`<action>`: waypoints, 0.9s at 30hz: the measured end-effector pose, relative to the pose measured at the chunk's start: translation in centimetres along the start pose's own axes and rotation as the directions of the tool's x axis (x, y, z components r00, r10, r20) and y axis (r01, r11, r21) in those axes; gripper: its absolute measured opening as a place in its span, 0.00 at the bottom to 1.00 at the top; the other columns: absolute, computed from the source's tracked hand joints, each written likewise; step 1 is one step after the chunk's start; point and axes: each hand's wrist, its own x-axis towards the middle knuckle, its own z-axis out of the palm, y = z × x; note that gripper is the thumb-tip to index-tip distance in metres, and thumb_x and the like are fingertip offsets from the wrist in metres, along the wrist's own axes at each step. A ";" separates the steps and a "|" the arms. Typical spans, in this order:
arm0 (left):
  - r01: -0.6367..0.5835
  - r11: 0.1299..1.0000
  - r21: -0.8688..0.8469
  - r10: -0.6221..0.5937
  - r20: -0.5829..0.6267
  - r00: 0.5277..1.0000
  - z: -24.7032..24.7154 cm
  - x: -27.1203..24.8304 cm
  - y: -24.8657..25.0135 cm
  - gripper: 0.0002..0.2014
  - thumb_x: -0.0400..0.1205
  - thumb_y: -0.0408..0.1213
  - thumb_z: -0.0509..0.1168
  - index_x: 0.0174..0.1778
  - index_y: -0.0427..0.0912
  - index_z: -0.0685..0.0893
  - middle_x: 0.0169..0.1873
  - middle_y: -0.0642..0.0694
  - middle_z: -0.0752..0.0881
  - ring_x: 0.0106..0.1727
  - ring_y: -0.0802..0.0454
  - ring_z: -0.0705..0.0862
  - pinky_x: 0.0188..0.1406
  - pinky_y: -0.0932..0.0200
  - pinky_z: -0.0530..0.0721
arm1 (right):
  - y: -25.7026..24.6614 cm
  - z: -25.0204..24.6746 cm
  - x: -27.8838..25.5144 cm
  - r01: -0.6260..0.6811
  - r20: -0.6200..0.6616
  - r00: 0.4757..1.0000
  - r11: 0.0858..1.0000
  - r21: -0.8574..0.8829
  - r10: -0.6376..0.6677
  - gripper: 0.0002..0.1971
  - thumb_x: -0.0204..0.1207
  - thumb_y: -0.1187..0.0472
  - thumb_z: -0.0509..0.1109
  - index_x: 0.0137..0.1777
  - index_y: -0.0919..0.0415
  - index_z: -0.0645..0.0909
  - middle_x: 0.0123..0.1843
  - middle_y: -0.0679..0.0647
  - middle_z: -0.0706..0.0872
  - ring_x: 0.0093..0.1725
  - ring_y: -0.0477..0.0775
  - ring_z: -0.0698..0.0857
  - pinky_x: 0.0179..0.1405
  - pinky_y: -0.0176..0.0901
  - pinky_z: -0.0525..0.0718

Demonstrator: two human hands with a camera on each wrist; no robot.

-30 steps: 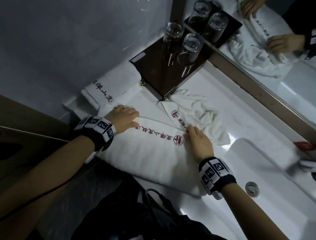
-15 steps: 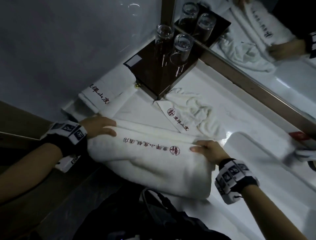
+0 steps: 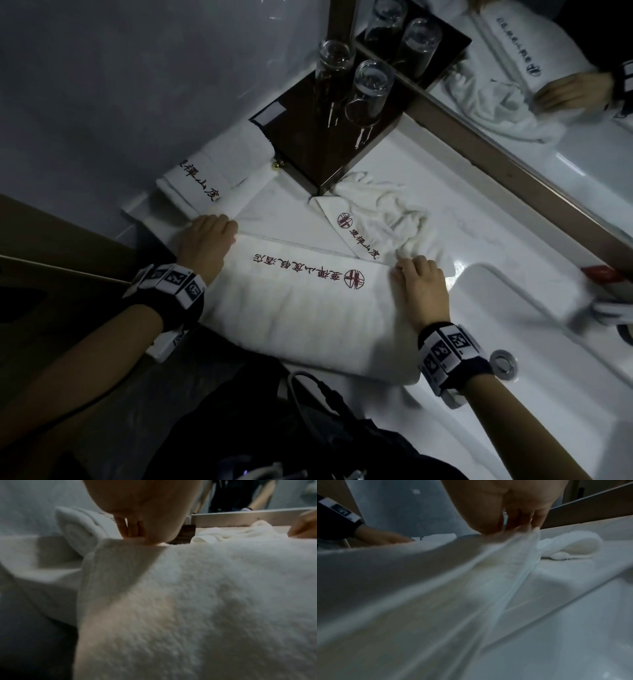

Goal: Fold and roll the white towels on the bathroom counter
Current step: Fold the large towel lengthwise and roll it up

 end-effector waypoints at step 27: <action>0.148 0.980 -0.135 -0.111 0.249 0.962 4.3 -0.7 3.0 0.30 0.83 0.59 0.40 0.80 0.57 0.37 0.82 0.58 0.39 0.82 0.58 0.39 0.78 0.42 0.33 | -2.9 2.6 -2.2 0.337 0.312 0.898 0.941 -0.036 -0.310 0.34 0.79 0.36 0.50 0.80 0.44 0.40 0.82 0.45 0.38 0.81 0.49 0.35 0.79 0.46 0.32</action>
